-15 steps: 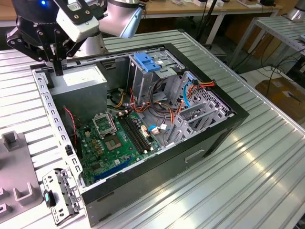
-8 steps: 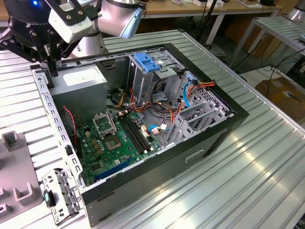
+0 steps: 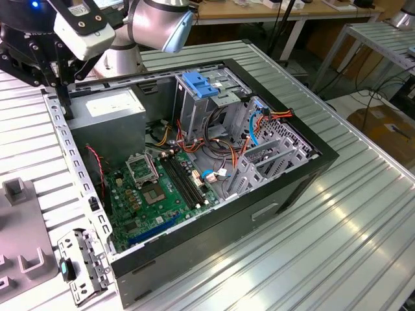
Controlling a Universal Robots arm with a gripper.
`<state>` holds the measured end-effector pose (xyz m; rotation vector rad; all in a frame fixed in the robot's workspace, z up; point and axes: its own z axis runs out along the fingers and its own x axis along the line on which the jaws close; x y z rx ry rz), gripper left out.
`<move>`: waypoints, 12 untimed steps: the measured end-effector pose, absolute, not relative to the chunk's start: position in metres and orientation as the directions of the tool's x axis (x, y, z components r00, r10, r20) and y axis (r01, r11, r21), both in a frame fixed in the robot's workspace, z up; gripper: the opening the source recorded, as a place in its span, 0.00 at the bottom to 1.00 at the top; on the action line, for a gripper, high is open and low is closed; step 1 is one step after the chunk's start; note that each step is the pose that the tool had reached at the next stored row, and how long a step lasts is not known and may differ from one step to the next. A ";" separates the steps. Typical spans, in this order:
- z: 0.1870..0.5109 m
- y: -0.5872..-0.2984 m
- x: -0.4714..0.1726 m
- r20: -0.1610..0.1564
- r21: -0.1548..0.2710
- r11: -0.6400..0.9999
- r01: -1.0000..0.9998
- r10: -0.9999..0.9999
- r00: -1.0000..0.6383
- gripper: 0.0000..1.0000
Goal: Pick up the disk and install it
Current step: 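Reach for the disk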
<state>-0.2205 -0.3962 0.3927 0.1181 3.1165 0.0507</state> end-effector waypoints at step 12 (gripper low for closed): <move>0.392 -0.396 -0.237 -0.018 0.033 0.997 0.075 0.076 -0.997 0.11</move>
